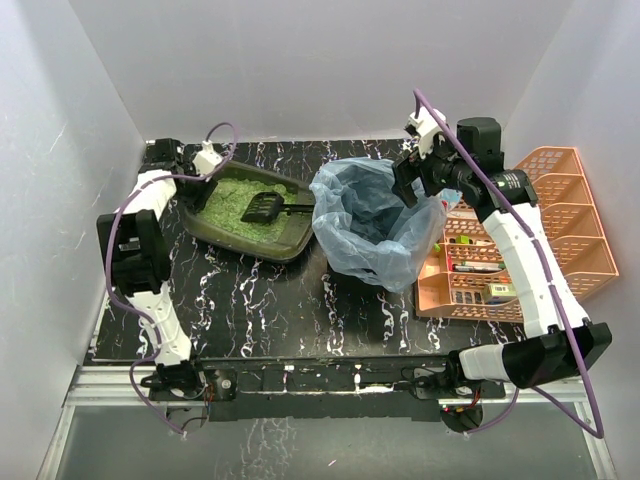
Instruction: Clean the litter box
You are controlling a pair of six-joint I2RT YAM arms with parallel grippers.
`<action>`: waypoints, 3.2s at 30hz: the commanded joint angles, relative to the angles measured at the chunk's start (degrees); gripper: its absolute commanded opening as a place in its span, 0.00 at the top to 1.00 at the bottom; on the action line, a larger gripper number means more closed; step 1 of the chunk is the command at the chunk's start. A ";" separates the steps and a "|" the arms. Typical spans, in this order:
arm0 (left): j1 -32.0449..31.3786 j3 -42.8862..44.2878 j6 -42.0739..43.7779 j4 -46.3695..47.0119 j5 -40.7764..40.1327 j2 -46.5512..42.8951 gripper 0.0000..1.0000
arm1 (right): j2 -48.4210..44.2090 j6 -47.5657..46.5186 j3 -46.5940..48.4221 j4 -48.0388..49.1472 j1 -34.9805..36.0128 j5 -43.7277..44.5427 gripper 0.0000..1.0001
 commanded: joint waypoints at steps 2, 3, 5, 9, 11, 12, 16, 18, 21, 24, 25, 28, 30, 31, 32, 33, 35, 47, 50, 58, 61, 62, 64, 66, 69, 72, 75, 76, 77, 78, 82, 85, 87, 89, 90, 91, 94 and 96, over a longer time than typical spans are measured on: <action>0.13 3.69 24.05 -10.63 3.25 4.06 0.50 | 1.52 -1.27 2.07 1.24 0.99 -1.27 0.02; 0.15 4.53 27.54 -12.16 4.24 4.77 0.50 | 1.83 -1.65 1.89 1.25 1.18 -1.05 0.02; 0.19 6.41 33.74 -14.97 6.42 6.23 0.50 | 2.33 -2.21 0.98 1.90 1.87 -0.04 0.02; 0.07 11.09 41.60 -18.03 11.72 9.27 0.49 | 3.59 -3.23 -1.16 4.98 2.62 6.28 0.05; -0.40 13.57 43.37 -18.52 14.26 10.56 0.48 | 4.59 -3.83 -1.15 5.60 2.80 7.57 0.07; -0.86 14.56 43.11 -18.39 15.22 11.03 0.48 | 5.10 -3.87 -1.07 6.00 2.90 7.83 0.07; -5.50 15.88 40.29 -17.24 17.92 11.68 0.48 | 7.42 -3.62 -0.76 7.52 3.77 8.13 0.13; -7.27 14.16 39.55 -15.00 20.04 10.88 0.47 | 8.22 -3.65 -1.07 9.28 4.15 9.08 0.17; -8.97 12.13 39.25 -11.39 22.88 10.23 0.46 | 9.36 -3.16 -0.97 11.45 4.32 9.50 0.25; -9.34 12.86 39.25 -9.99 27.33 11.00 0.43 | 10.00 -1.86 -1.57 14.10 4.26 10.19 0.35; -9.40 13.43 39.28 -9.90 28.71 11.36 0.42 | 10.20 -1.26 -1.72 15.12 4.31 10.68 0.37; -9.52 14.74 38.33 -8.37 30.14 12.02 0.38 | 11.46 0.70 -0.91 17.19 4.25 12.11 0.50; -9.51 14.80 36.36 -5.72 29.92 11.72 0.34 | 12.51 1.58 -0.04 18.23 4.30 13.30 0.55; -9.45 14.55 34.80 -3.91 29.64 11.05 0.32 | 13.14 2.18 0.37 18.91 4.32 14.22 0.57; -9.31 13.90 32.55 -1.58 29.65 10.33 0.30 | 13.74 2.71 0.69 19.55 4.33 15.12 0.59; -9.15 12.95 30.12 0.95 29.73 9.30 0.29 | 14.29 3.05 1.05 20.09 4.33 15.82 0.62; -8.91 10.48 24.86 6.66 29.61 6.95 0.21 | 15.20 3.95 1.64 21.19 4.30 17.27 0.65; -8.72 0.90 -1.79 26.10 21.49 -6.30 0.03 | 18.86 6.67 6.15 23.02 4.27 18.66 0.66; -8.73 -1.05 -10.23 26.85 12.61 -9.75 0.03 | 18.56 6.87 6.05 22.46 4.46 18.44 0.65; -8.66 -20.66 -27.61 18.21 -1.41 -28.74 0.03 | 14.67 6.16 1.62 22.65 6.44 19.47 0.51; -8.62 -27.21 -32.51 16.48 -1.18 -34.34 0.03 | 14.21 5.78 1.42 22.59 6.46 20.21 0.49; -8.55 -28.65 -33.76 15.62 -0.97 -35.10 0.03 | 14.16 5.71 1.42 22.64 6.43 20.14 0.49; -8.55 -31.06 -35.03 14.14 -0.41 -37.08 0.03 | 14.06 5.77 1.36 22.69 6.42 19.96 0.49; -8.55 -33.59 -35.98 14.03 -0.58 -37.75 0.03 | 14.30 6.10 1.28 23.04 6.43 20.15 0.50; -8.55 -36.00 -36.23 14.98 -1.00 -37.86 0.03 | 14.87 6.67 1.23 24.04 6.44 20.97 0.52; -8.54 -37.56 -36.26 15.85 -1.07 -37.31 0.07 | 15.88 7.33 2.03 24.99 6.40 22.36 0.55; -8.55 -38.37 -36.22 16.38 -1.22 -36.07 0.10 | 17.34 7.94 3.54 25.50 6.44 22.92 0.57; -8.55 -38.51 -35.98 16.55 -1.22 -35.77 0.11 | 17.92 8.21 4.27 25.29 6.44 23.03 0.58; -8.60 -38.71 -35.71 16.91 -1.22 -35.70 0.13 | 18.54 8.39 4.99 25.13 6.40 23.07 0.59; -8.57 -38.86 -35.25 17.19 -1.22 -35.69 0.16 | 19.06 8.61 5.55 24.98 6.41 23.20 0.59; -8.55 -38.47 -32.67 16.70 -1.01 -34.43 0.23 | 20.06 9.32 6.66 24.51 6.42 24.08 0.60; -8.58 -37.59 -30.12 15.61 -0.99 -33.19 0.27 | 20.02 9.15 6.78 24.80 6.44 25.42 0.60; -8.46 -37.06 -28.20 14.87 -1.45 -31.70 0.29 | 19.82 9.13 6.95 24.76 6.44 25.60 0.60; -8.26 -36.15 -27.22 13.64 -1.87 -30.29 0.30 | 19.61 9.17 7.00 24.64 6.50 24.79 0.60; -8.02 -35.69 -26.97 13.10 -1.61 -29.76 0.31 | 19.43 9.28 7.08 24.38 6.52 24.21 0.60; -7.75 -35.37 -26.67 12.80 -1.25 -29.22 0.32 | 19.28 9.30 7.13 24.07 6.51 23.58 0.59; -7.25 -34.48 -24.76 11.91 -0.37 -28.29 0.37 | 18.38 8.83 7.28 22.90 6.57 20.78 0.51; -7.23 -33.20 -22.94 10.44 -0.05 -27.53 0.39 | 17.54 8.07 7.31 22.00 6.76 19.30 0.44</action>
